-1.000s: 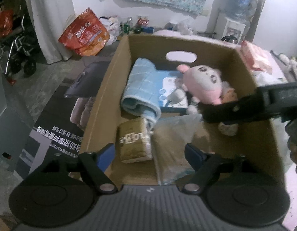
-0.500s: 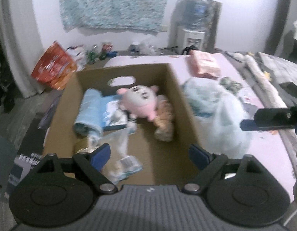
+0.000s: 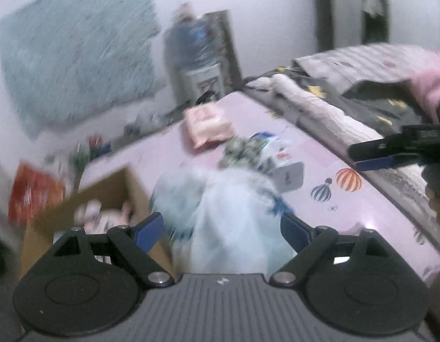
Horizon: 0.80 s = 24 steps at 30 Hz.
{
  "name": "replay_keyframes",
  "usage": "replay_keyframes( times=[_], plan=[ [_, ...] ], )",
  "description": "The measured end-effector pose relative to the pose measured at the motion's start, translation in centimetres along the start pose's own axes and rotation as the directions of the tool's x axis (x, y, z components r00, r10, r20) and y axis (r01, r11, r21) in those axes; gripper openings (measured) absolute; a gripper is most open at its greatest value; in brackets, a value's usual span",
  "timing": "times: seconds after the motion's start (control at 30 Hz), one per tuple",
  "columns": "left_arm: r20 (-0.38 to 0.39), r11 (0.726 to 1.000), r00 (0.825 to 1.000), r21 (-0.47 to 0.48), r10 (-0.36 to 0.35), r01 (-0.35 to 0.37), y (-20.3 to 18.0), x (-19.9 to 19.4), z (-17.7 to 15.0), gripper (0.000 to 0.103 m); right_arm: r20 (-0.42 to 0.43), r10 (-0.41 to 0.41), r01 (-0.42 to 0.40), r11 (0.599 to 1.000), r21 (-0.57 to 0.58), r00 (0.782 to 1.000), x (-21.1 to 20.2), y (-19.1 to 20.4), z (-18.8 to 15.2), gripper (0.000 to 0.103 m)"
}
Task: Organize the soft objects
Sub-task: 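Withdraw both tools from the box back toward the bed, then reach and close the right gripper on the white yogurt cup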
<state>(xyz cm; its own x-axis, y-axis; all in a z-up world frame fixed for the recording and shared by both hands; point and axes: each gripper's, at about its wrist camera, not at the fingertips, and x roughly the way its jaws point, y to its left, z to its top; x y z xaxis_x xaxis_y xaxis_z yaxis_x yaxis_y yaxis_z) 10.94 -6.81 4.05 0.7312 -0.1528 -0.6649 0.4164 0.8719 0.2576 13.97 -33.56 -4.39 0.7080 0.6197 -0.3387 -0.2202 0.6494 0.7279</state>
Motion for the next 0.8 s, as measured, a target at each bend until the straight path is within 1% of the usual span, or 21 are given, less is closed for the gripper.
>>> replay_keyframes(
  times=[0.07,0.13,0.23,0.3,0.33,0.4,0.47,0.57,0.67,0.7,0.77,0.8],
  plan=[
    [0.011,0.998,1.000,0.069,-0.002,0.001,-1.8,1.7,1.2,0.088,0.012,-0.030,0.031,0.999,-0.034,0.999,0.5,-1.6,0.4,0.092],
    [0.005,0.991,1.000,0.137,-0.009,0.009,-3.8,3.5,2.3,0.086,0.002,-0.057,0.057,0.995,-0.079,0.998,1.5,-2.7,0.9,0.090],
    [-0.024,0.973,0.999,0.227,-0.022,0.027,-6.3,6.9,3.5,0.082,-0.012,-0.098,0.094,0.983,-0.157,0.995,4.0,-3.8,1.6,0.082],
    [-0.053,0.962,0.998,0.268,-0.036,0.049,-7.4,9.0,4.0,0.077,-0.022,-0.123,0.116,0.973,-0.199,0.992,5.6,-4.1,2.0,0.074],
    [-0.063,0.957,0.997,0.285,-0.040,0.056,-7.8,9.9,4.2,0.076,-0.035,-0.129,0.118,0.969,-0.218,0.991,6.6,-4.4,2.1,0.071],
    [-0.088,0.950,0.995,0.307,-0.038,0.063,-8.6,12.1,4.7,0.070,-0.049,-0.137,0.122,0.963,-0.239,0.989,8.2,-5.1,2.3,0.059],
    [-0.118,0.942,0.992,0.327,-0.039,0.076,-9.0,14.0,5.1,0.065,-0.069,-0.137,0.117,0.963,-0.243,0.988,9.2,-5.8,2.6,0.052],
    [-0.160,0.931,0.987,0.353,-0.033,0.089,-9.6,16.6,5.5,0.056,-0.093,-0.125,0.100,0.966,-0.237,0.988,10.4,-7.0,2.8,0.048],
    [-0.205,0.923,0.979,0.373,-0.021,0.098,-9.9,18.8,5.6,0.046,-0.098,-0.111,0.086,0.970,-0.229,0.989,11.1,-7.9,3.0,0.046],
    [-0.221,0.921,0.975,0.375,-0.021,0.105,-10.0,19.4,5.7,0.043,-0.098,-0.102,0.078,0.972,-0.224,0.990,11.2,-8.2,3.0,0.045],
    [-0.250,0.918,0.968,0.378,-0.020,0.117,-10.1,20.6,5.7,0.041,-0.097,-0.083,0.061,0.977,-0.205,0.992,11.4,-8.8,3.1,0.043],
    [-0.262,0.918,0.965,0.378,-0.017,0.119,-10.2,21.1,5.7,0.039,-0.098,-0.073,0.053,0.980,-0.194,0.993,11.5,-9.1,3.2,0.040]
  ],
)
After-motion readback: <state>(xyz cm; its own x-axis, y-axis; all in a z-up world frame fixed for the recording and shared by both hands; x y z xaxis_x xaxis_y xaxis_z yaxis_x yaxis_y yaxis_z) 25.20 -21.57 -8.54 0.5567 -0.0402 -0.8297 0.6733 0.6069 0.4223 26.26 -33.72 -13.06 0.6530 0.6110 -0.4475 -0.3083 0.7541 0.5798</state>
